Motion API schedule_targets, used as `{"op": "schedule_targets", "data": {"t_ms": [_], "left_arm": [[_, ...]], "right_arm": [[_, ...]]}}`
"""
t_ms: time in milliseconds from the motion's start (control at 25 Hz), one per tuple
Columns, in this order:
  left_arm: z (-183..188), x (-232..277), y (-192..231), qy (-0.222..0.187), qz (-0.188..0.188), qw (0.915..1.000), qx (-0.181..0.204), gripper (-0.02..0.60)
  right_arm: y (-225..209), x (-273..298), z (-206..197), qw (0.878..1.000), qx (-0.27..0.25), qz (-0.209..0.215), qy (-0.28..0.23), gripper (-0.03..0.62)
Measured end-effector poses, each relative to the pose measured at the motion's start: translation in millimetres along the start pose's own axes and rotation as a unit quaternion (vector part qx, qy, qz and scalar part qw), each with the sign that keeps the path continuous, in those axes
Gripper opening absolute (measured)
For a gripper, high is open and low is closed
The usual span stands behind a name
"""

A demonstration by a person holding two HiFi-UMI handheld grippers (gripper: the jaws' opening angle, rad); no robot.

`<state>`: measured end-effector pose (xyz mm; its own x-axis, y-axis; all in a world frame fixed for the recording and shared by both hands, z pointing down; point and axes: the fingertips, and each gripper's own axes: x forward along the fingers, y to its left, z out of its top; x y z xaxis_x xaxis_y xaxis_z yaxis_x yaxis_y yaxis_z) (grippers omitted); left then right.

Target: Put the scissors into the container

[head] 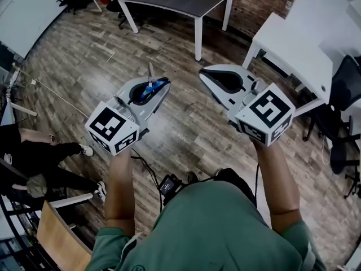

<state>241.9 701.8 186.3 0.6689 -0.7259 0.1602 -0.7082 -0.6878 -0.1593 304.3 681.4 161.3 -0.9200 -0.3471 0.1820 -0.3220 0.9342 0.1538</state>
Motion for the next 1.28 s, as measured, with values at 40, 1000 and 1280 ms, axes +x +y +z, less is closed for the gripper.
{"op": "schedule_targets", "data": {"t_ms": [40,1000,1280], "left_arm": [[-1,1,4,-0.001,-0.002,1.0,0.0,0.029],[-25,147,165,0.061,0.058,0.9963,-0.02,0.029],[-39,166,214,0.083,0.068,0.9937,-0.033,0.029]], "right_arm": [[-3,3,0,1.0,0.001,-0.003,0.001,0.006],[-210,100,-33,0.996,0.019,0.071,-0.042,0.006],[-251,142,-38,0.995,0.033,0.084,-0.038,0.006]]}}
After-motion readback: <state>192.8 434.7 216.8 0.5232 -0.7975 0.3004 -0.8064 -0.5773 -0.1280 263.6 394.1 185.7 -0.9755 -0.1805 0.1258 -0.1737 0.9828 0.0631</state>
